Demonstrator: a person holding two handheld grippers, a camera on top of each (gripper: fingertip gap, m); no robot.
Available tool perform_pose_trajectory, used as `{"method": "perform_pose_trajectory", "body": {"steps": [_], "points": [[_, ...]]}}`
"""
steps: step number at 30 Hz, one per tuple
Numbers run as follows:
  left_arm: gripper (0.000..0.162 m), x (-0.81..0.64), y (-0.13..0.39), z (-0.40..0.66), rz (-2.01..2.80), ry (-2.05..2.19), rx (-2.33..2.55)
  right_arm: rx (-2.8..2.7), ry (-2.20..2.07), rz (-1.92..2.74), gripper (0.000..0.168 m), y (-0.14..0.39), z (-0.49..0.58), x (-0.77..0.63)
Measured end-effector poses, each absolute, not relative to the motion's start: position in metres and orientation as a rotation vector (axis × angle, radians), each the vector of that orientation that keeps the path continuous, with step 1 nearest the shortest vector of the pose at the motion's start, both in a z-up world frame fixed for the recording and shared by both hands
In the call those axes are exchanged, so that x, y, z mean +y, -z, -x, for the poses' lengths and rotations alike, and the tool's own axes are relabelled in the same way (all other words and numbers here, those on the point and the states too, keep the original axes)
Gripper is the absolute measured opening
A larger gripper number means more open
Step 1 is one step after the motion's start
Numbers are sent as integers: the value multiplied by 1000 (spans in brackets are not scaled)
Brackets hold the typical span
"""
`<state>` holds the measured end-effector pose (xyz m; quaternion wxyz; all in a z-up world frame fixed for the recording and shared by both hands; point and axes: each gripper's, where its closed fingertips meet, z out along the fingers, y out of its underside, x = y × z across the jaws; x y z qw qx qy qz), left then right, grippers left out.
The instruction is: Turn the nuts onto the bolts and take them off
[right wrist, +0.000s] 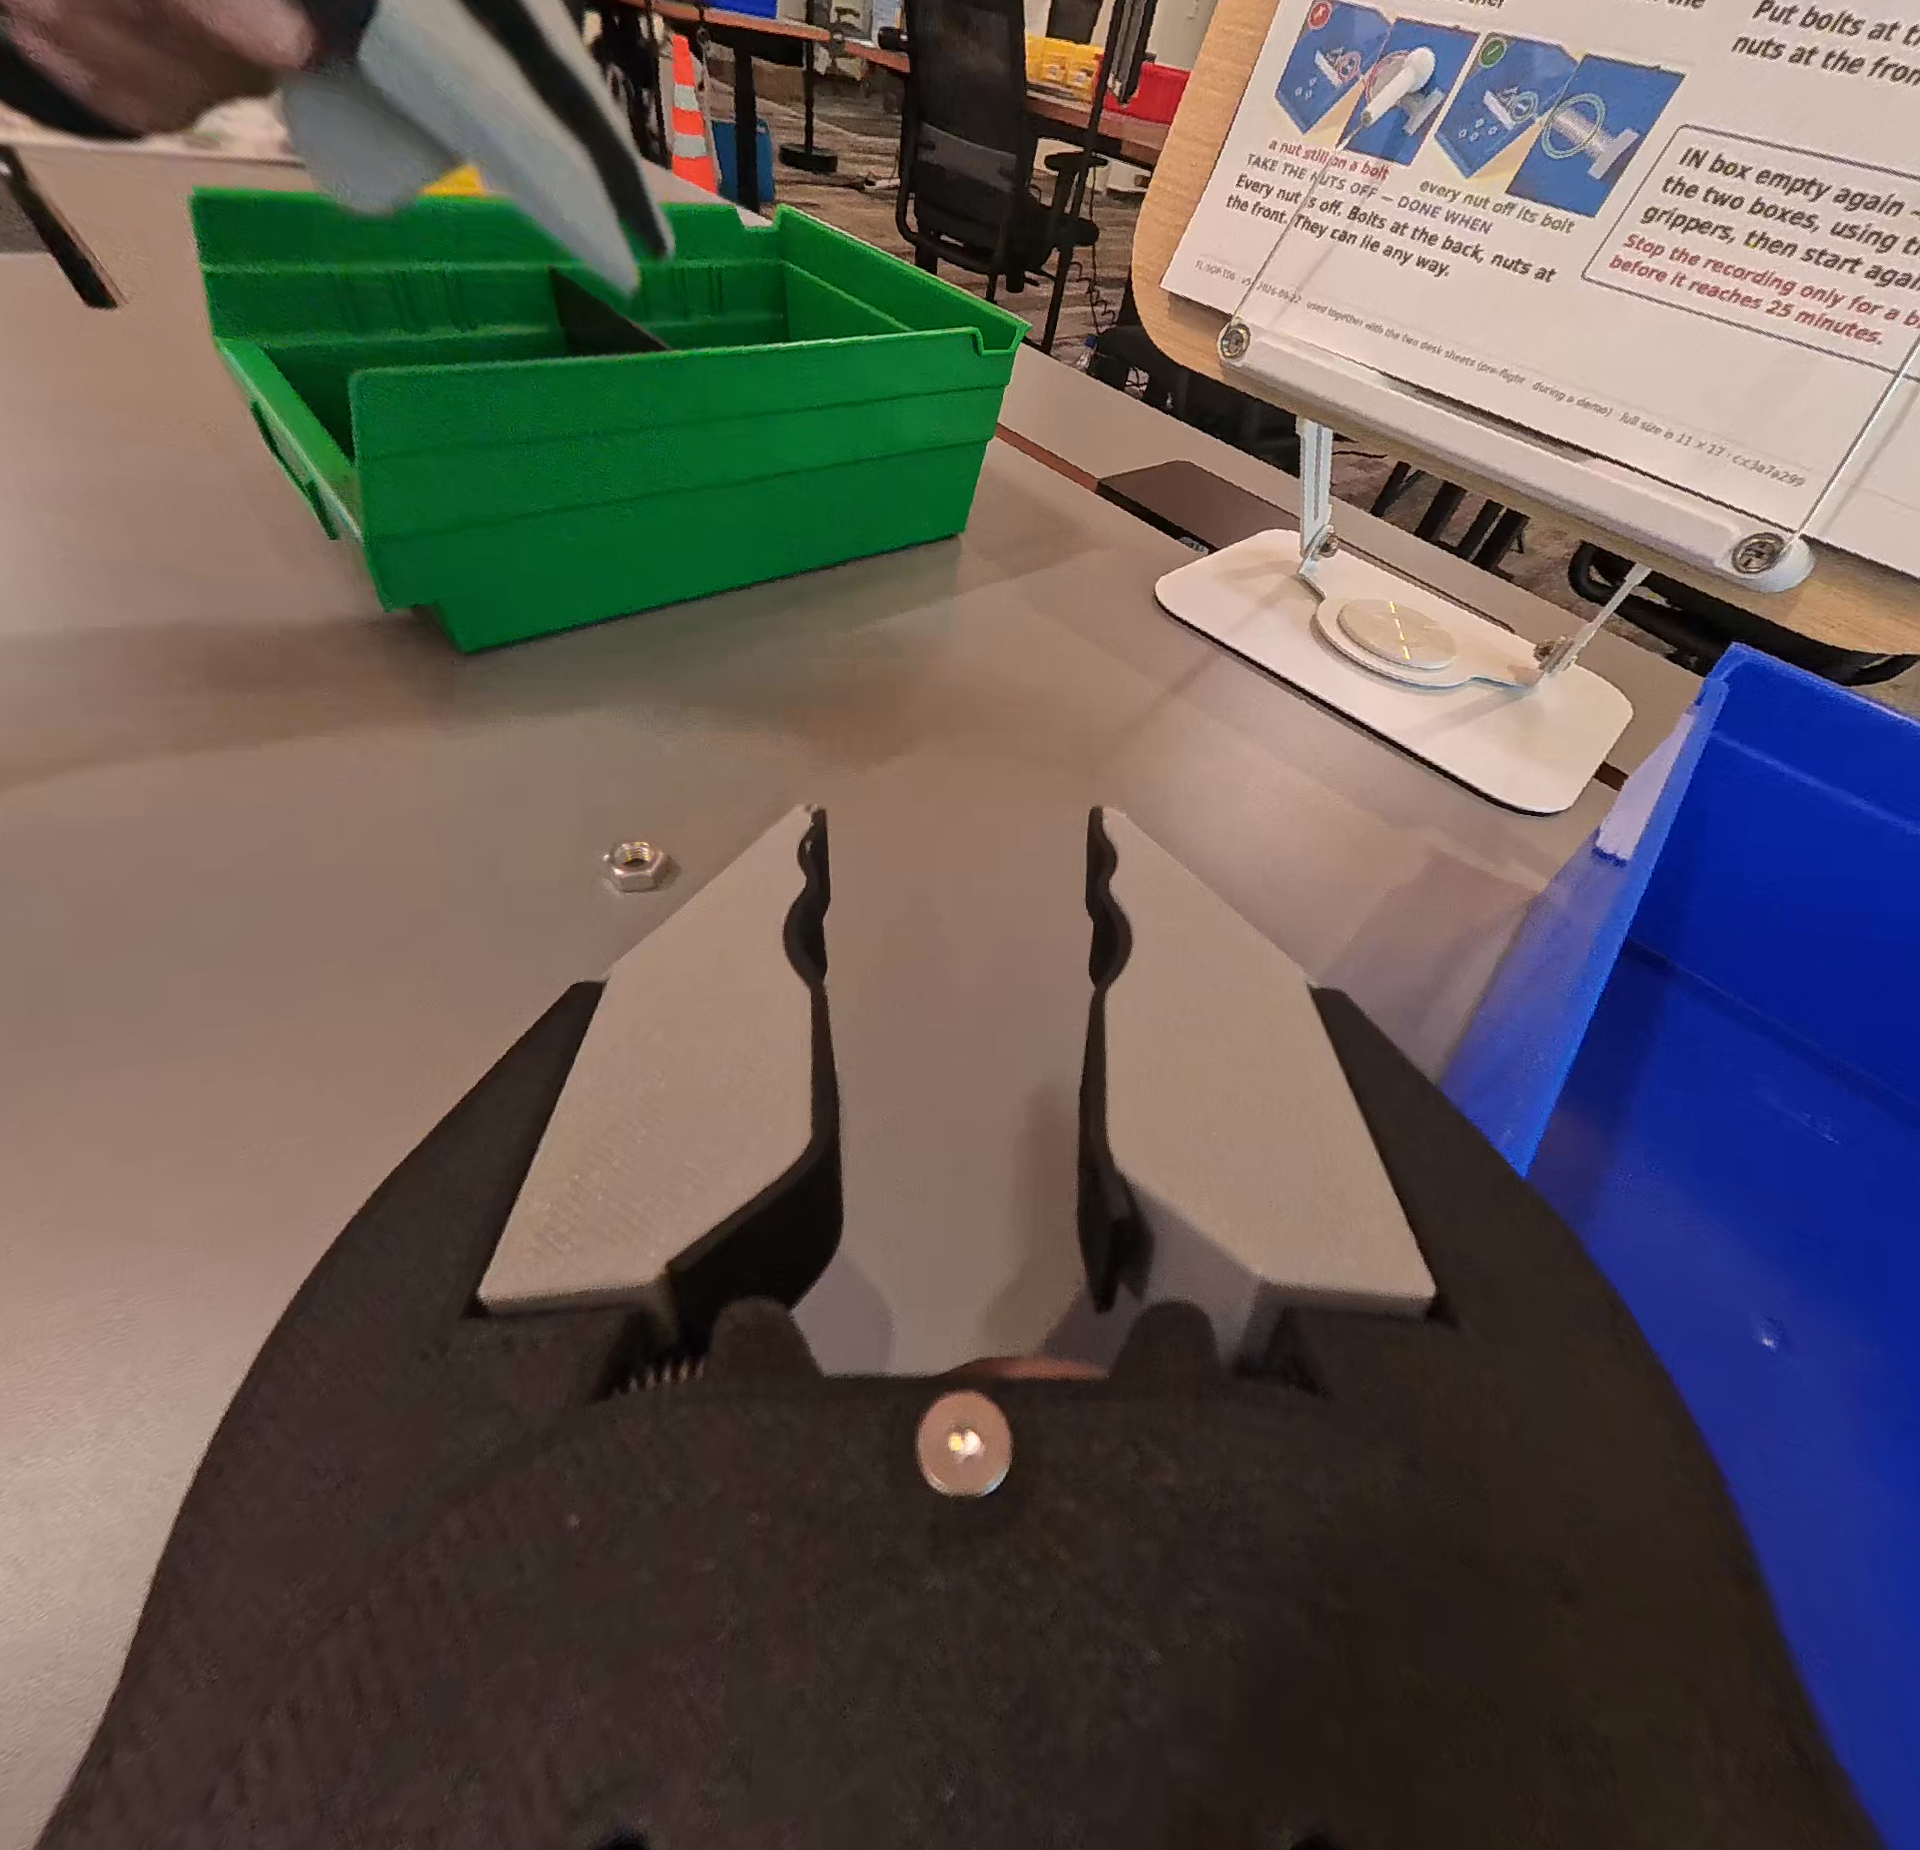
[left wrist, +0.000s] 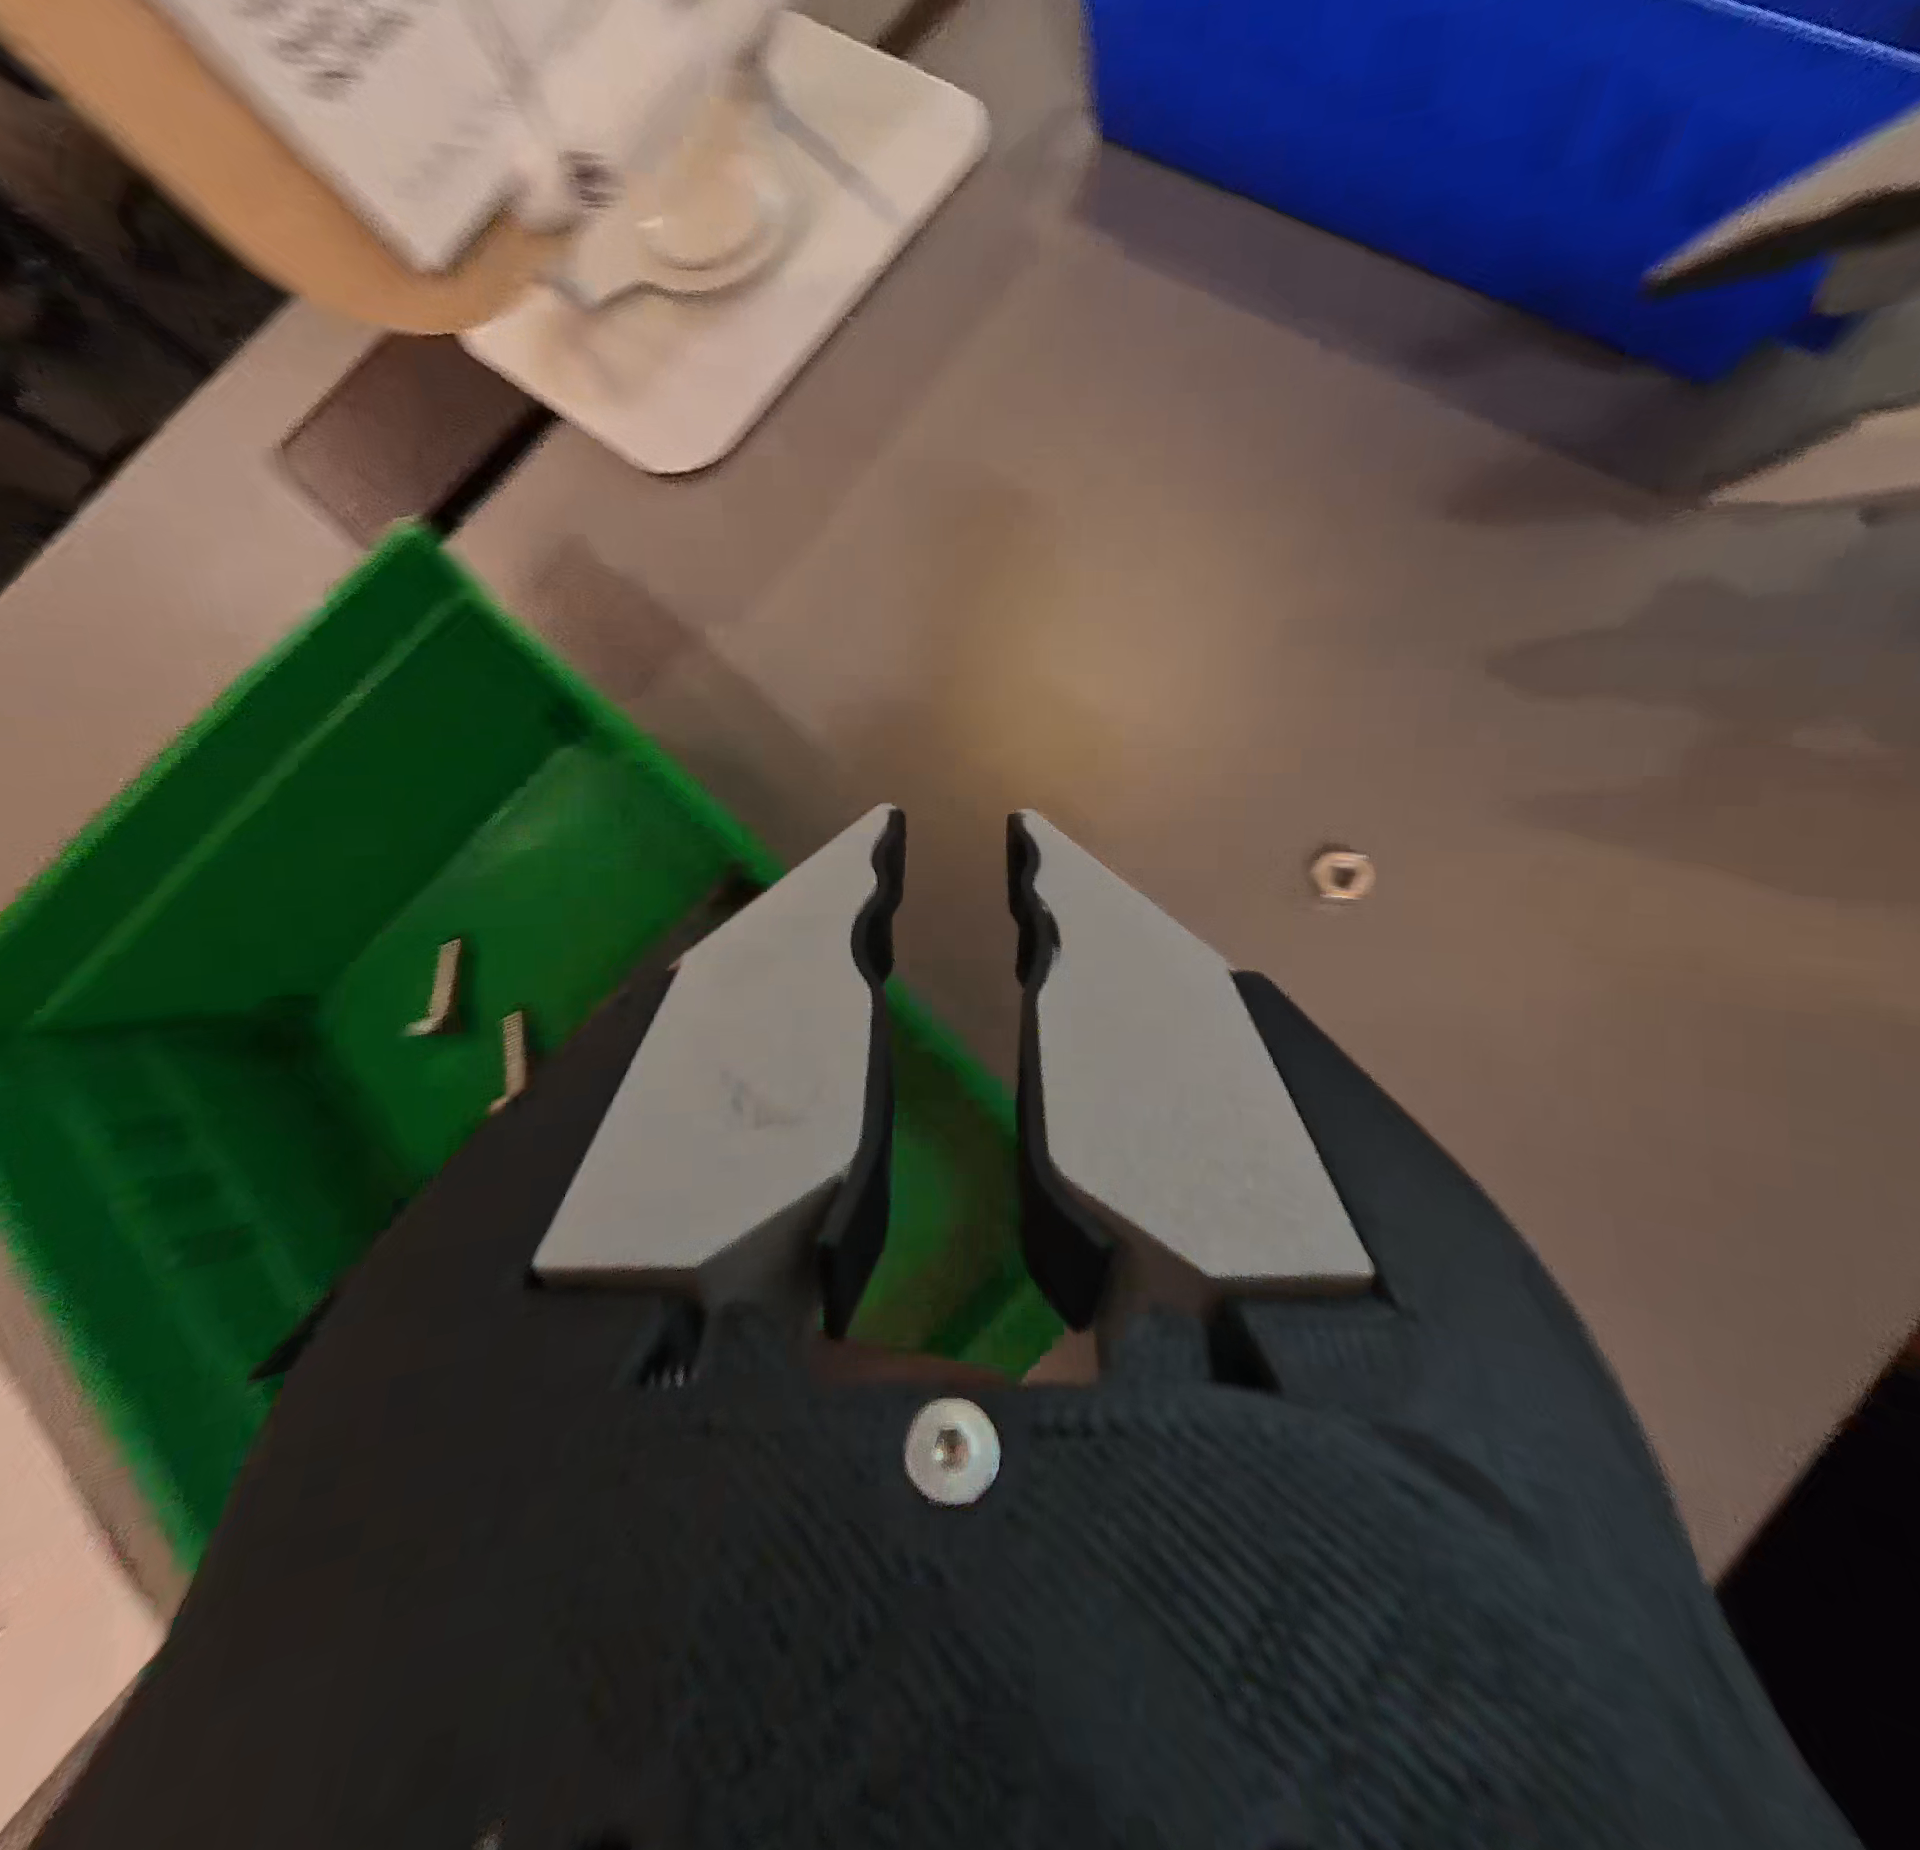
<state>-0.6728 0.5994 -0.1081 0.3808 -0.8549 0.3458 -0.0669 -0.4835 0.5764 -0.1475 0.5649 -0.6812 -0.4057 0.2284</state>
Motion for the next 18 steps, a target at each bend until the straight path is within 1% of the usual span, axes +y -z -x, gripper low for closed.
{"method": "perform_pose_trajectory", "body": {"steps": [3,6,12,18], "points": [[20,624,98,725,2201,133,777,-957,-588,1607,48,147,488,573],[20,650,103,764,2221,108,722,-965,-656,1602,48,146,493,566],[22,697,138,801,2308,116,843,-975,-683,1552,47,144,497,564],[23,714,176,805,2430,89,1132,-957,-670,1579,48,158,496,579]]}}
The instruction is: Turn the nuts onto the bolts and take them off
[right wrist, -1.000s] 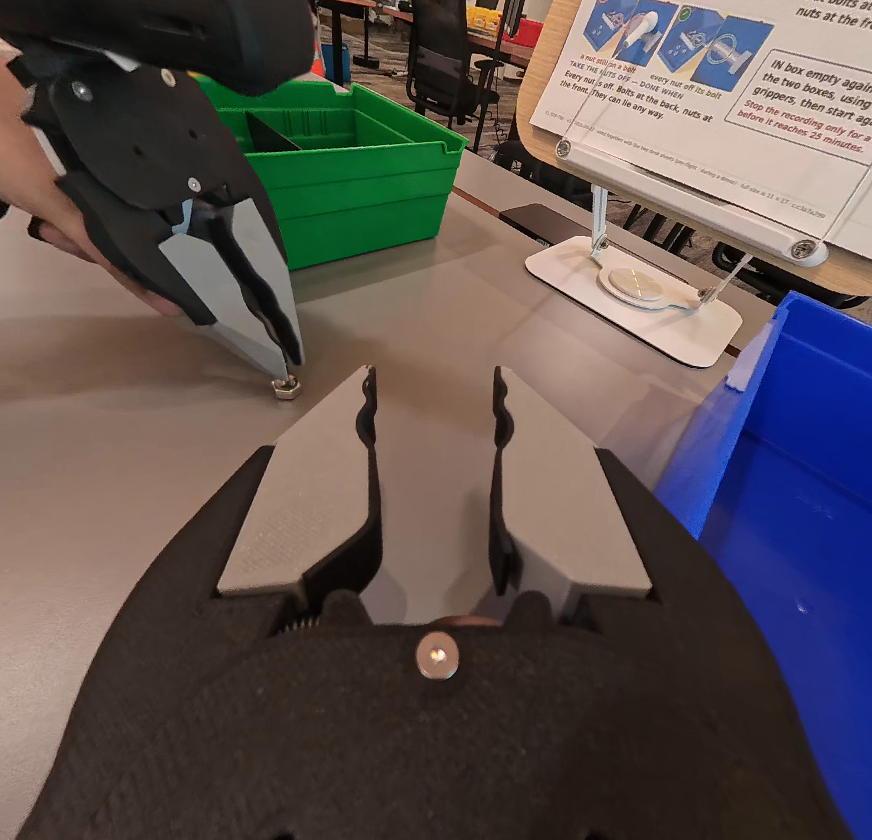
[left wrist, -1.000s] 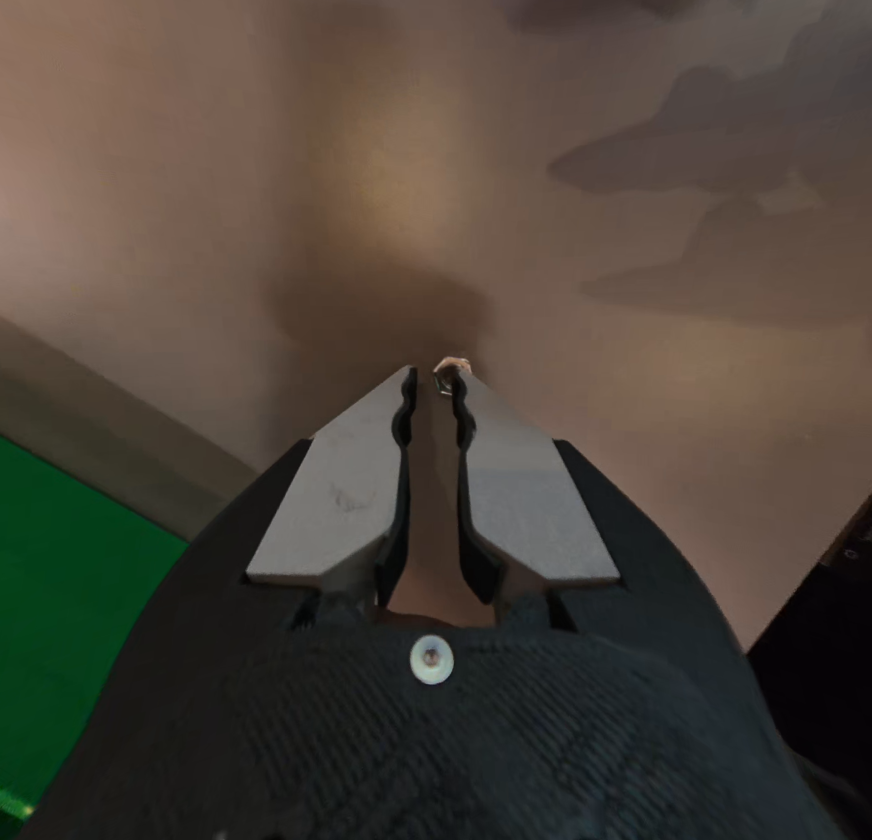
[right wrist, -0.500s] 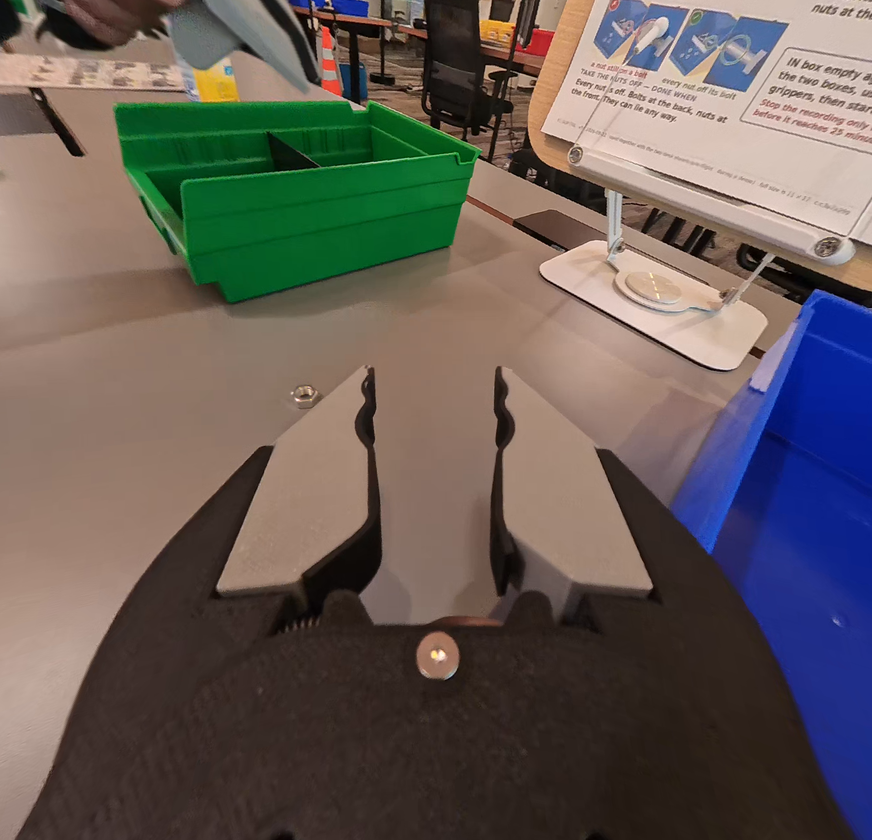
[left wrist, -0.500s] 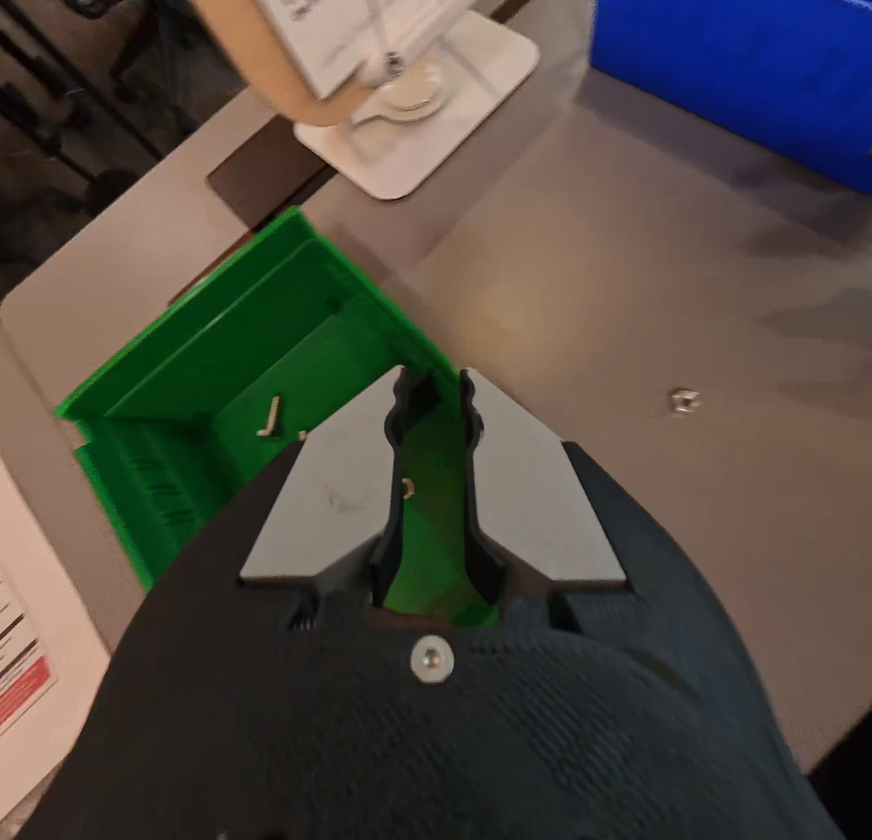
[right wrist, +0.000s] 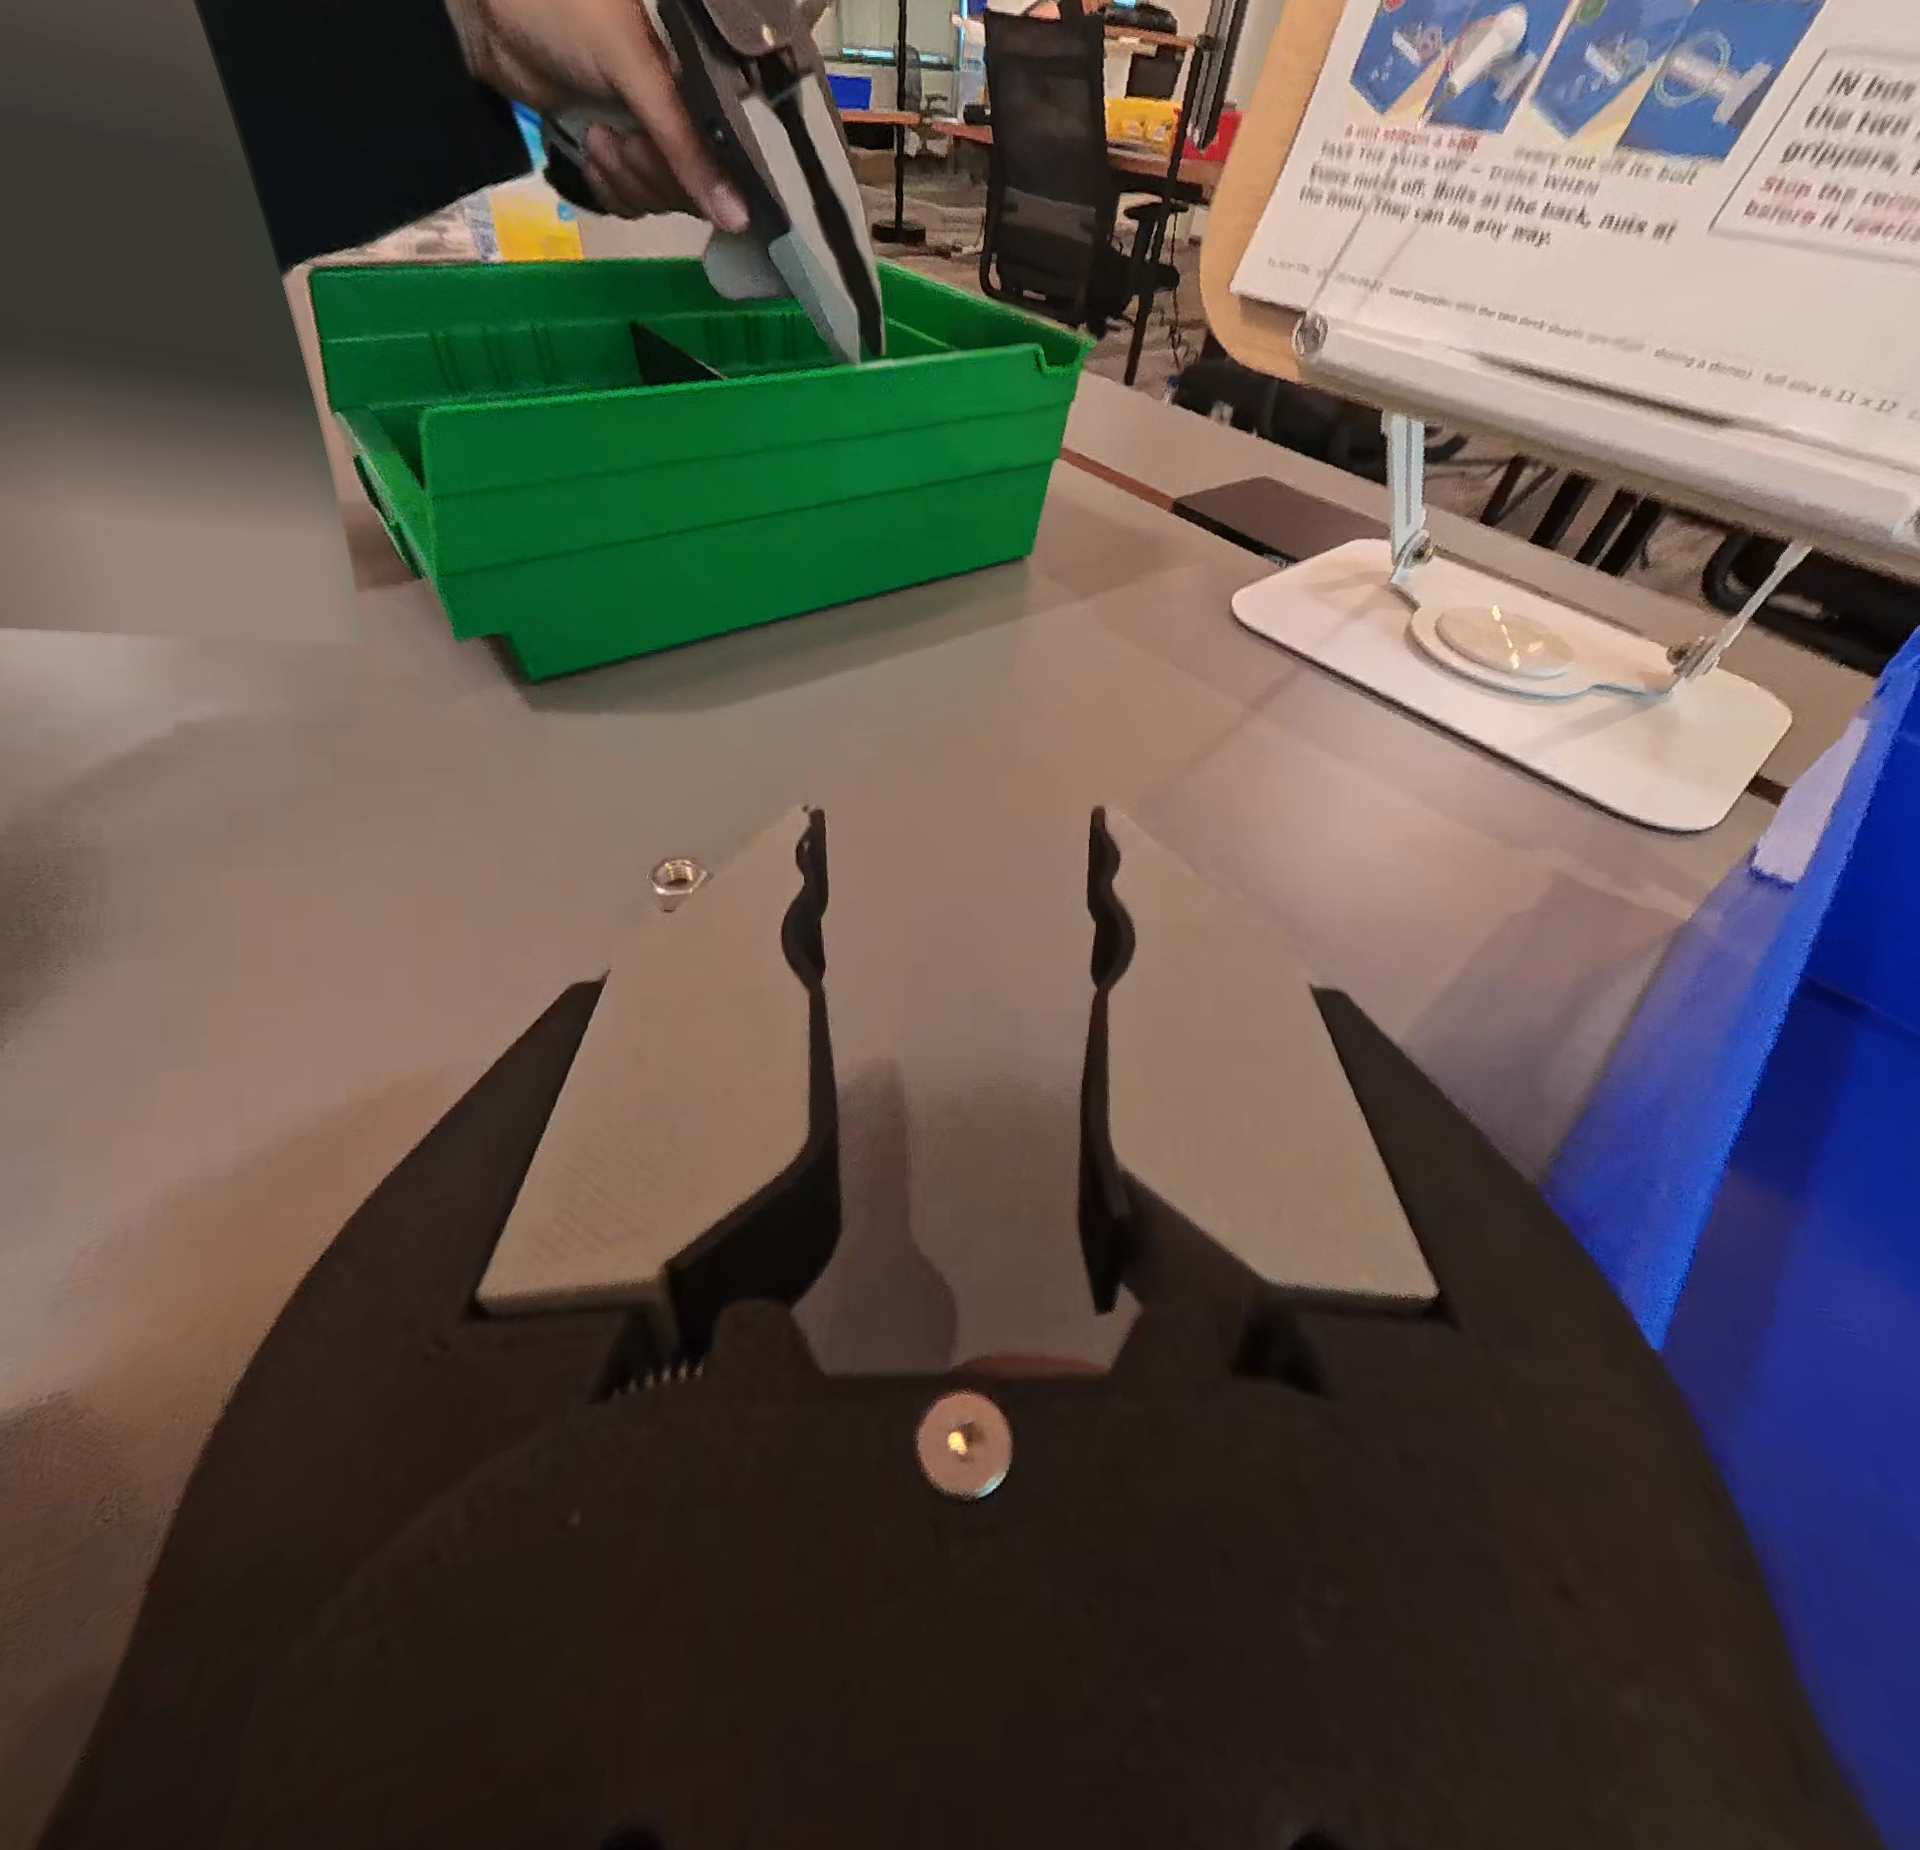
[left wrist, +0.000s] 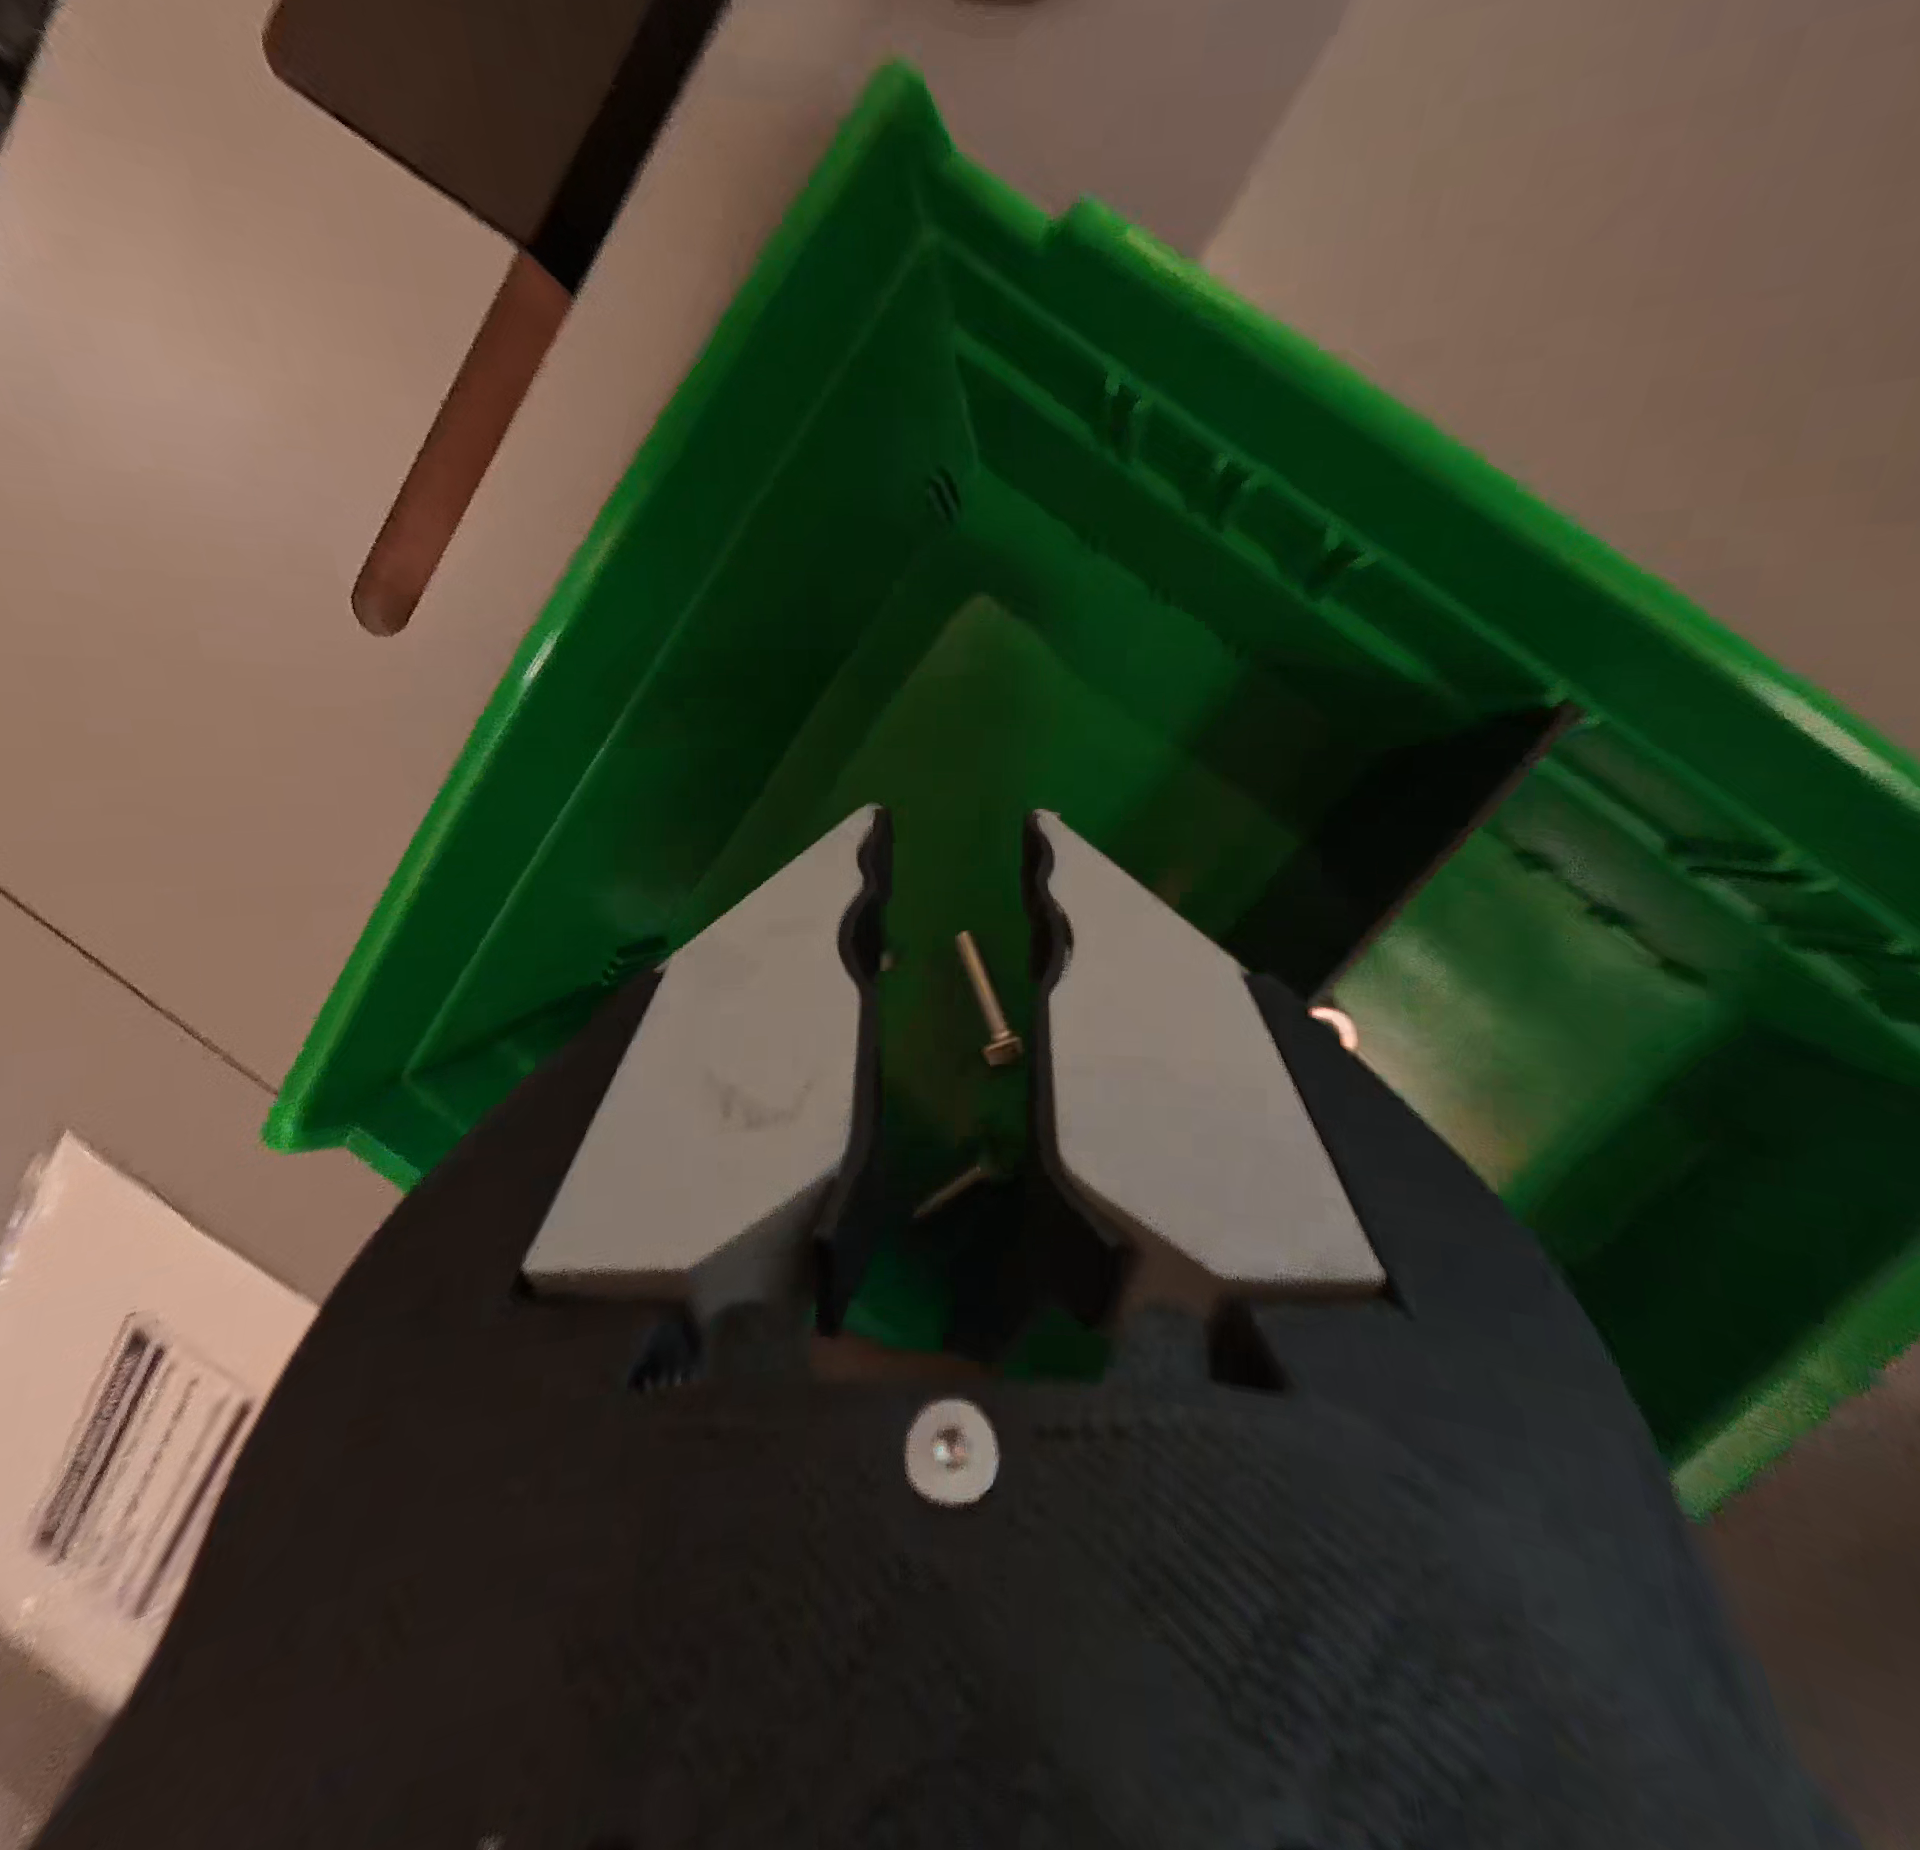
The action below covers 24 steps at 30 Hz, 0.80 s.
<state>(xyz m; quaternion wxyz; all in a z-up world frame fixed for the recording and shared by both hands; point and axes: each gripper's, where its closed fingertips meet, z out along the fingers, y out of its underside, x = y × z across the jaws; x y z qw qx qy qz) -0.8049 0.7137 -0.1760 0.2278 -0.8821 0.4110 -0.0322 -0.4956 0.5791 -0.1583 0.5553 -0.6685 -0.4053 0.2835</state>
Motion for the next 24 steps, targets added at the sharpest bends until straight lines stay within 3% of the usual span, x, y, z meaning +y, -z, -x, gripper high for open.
{"method": "perform_pose_trajectory", "body": {"steps": [6,9,10,11,15,19,24], "points": [[24,727,219,843,2618,-162,1185,-988,-733,1671,49,181,502,580],[16,720,240,844,2712,-104,1191,-1014,-724,1657,48,181,505,577],[22,718,247,846,2747,-115,1190,-1019,-721,1655,48,180,505,576],[12,718,247,843,2760,-93,1173,-1024,-720,1648,48,179,505,575],[8,717,245,841,2760,-182,1184,-1035,-726,1612,47,173,505,566],[8,721,198,824,2588,-245,1056,-1036,-752,1552,46,159,508,555],[8,702,76,743,2055,-44,812,-1025,-800,1499,48,145,509,545]]}}
